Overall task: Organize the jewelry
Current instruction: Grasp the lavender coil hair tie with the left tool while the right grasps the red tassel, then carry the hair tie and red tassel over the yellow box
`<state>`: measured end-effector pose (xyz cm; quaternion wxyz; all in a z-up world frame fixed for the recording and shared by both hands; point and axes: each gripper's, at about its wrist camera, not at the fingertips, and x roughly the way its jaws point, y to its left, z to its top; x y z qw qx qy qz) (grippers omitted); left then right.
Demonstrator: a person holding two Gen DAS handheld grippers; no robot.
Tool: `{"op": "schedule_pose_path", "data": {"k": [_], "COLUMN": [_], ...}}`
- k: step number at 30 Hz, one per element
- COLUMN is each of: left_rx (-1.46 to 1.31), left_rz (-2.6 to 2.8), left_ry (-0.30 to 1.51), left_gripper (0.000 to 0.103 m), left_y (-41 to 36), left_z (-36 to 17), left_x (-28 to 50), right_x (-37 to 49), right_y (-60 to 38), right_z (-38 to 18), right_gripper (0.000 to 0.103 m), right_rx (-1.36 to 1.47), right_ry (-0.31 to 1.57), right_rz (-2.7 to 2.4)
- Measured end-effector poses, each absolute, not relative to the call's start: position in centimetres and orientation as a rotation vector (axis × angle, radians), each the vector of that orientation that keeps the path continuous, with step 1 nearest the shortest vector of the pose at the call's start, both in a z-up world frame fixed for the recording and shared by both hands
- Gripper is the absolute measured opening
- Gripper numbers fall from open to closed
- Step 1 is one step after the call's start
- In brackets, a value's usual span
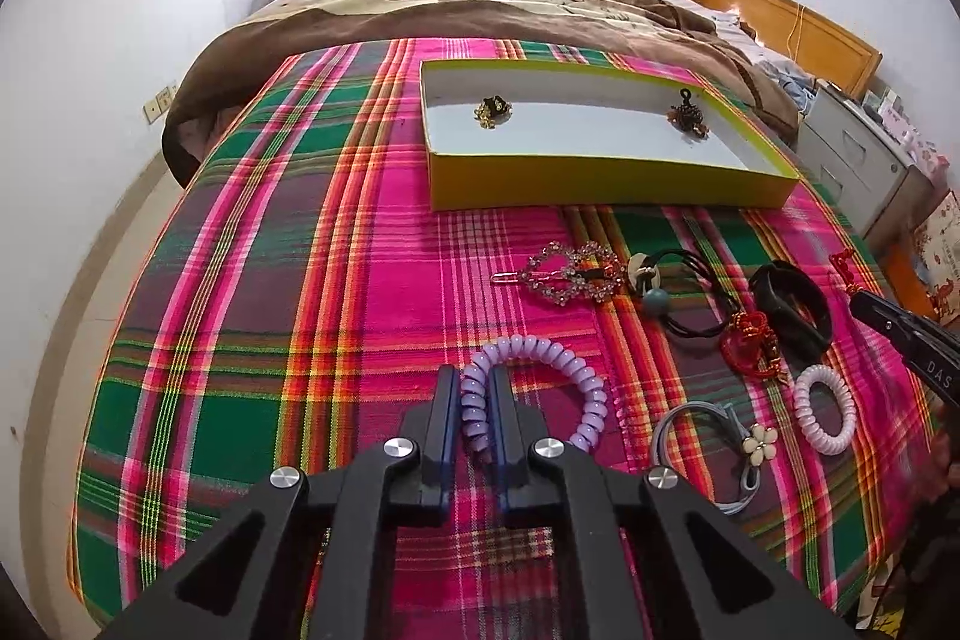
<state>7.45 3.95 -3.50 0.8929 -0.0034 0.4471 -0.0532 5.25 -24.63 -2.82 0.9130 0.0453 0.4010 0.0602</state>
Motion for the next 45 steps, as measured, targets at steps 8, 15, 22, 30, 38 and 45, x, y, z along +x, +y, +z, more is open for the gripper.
{"op": "schedule_pose_path", "data": {"k": [8, 15, 22, 30, 38, 45], "left_rx": [-0.043, -0.070, -0.084, -0.115, -0.134, -0.157], "left_rz": [-0.132, -0.157, -0.173, -0.204, -0.219, -0.235], "left_ry": [0.896, 0.852, 0.812, 0.799, 0.799, 0.815], "left_gripper": [0.009, 0.009, 0.009, 0.009, 0.009, 0.009], "left_y": [4.3, 4.2, 3.8, 3.3, 2.5, 1.5], "left_z": [-2.3, -0.4, 1.4, 2.5, 2.8, 2.2], "left_x": [7.1, 7.6, 9.5, 13.6, 18.2, 22.5], "right_x": [4.9, 5.1, 6.8, 10.1, 14.1, 17.1], "right_y": [-24.4, -24.0, -22.8, -21.5, -20.2, -20.1], "right_z": [-2.1, -0.5, 1.7, 2.9, 2.3, 0.9], "right_gripper": [0.009, 0.009, 0.009, 0.009, 0.009, 0.009], "right_rx": [0.083, 0.071, 0.044, 0.029, -0.035, -0.034], "right_ry": [0.810, 0.773, 0.725, 0.712, 0.743, 0.796], "right_rz": [0.128, 0.142, 0.186, 0.238, 0.228, 0.247]}}
